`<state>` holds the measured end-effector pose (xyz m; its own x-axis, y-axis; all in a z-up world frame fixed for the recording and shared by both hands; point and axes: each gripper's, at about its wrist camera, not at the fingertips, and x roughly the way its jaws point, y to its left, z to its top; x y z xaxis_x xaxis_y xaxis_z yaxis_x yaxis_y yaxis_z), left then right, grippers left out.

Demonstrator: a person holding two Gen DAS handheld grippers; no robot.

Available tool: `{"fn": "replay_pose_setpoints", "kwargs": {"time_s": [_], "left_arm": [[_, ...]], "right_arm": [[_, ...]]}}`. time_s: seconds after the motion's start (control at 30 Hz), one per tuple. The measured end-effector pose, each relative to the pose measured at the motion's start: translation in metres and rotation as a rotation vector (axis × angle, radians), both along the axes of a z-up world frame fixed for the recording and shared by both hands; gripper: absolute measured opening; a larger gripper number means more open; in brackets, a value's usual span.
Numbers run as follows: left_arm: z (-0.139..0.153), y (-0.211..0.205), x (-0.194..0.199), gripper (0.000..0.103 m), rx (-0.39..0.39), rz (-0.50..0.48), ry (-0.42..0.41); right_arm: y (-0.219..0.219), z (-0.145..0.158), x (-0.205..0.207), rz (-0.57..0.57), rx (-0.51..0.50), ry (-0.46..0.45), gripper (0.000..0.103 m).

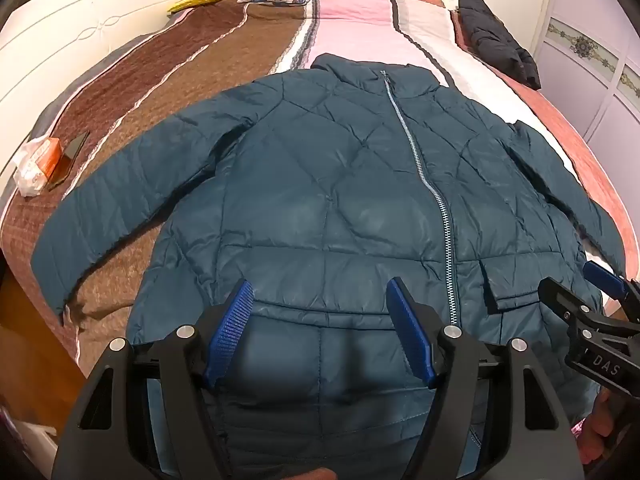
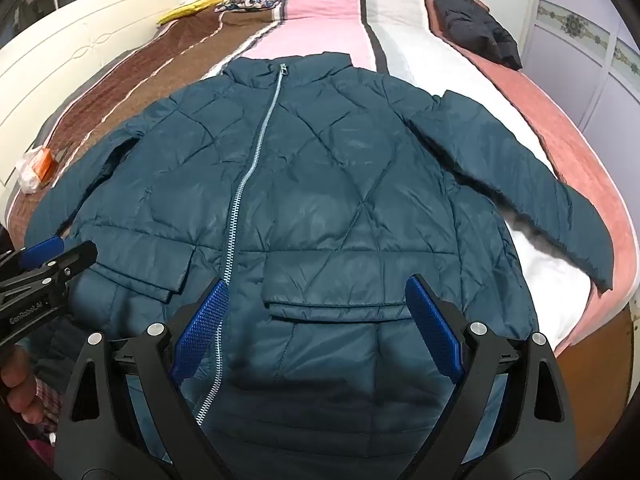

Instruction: Fold large clothes

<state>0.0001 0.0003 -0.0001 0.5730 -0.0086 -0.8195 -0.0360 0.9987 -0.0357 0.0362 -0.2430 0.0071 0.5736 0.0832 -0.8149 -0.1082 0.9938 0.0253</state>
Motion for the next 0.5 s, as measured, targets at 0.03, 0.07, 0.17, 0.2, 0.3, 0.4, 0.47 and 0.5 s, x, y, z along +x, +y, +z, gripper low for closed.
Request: {"fn": "replay_pose_setpoints", "kwargs": {"time_s": [0.03,0.07,0.17,0.2,0.3,0.4,0.47,0.5], "left_arm": [[0.0000,0.0001,0.0000,0.068,-0.001,0.000,0.000],[0.0000,0.0000,0.0000,0.068,0.000,0.000,0.000],[0.0000,0.0000,-0.0001,0.068,0.000,0.001,0.001],[0.0000,-0.0001,-0.0001,0.068,0.001,0.001,0.001],[-0.0001,-0.0002,-0.0004,0.068,0.002,0.001,0.004],[-0.0043,-0.0009,-0.0024,0.068,0.003,-0.001,0.003],[-0.0035,0.0007,-0.0009,0.068,0.002,-0.003,0.002],[-0.0045,0.0005,-0.0020,0.068,0.003,-0.004,0.001]], "right_arm": [[-0.0004,-0.0008,0.0006,0.000,0.007,0.014,0.089],[-0.0004,-0.0008,0.0005,0.001,0.006,0.012,0.089],[0.0001,-0.0007,0.0002,0.006,0.003,0.006,0.089],[0.0003,-0.0006,0.0000,0.007,0.002,0.004,0.089],[0.0009,-0.0007,-0.0009,0.010,0.000,-0.001,0.089],[-0.0020,-0.0020,0.0005,-0.001,0.008,0.013,0.089],[-0.0026,-0.0016,0.0003,-0.001,0.008,0.011,0.089],[-0.0028,-0.0017,0.0002,-0.001,0.009,0.009,0.089]]}}
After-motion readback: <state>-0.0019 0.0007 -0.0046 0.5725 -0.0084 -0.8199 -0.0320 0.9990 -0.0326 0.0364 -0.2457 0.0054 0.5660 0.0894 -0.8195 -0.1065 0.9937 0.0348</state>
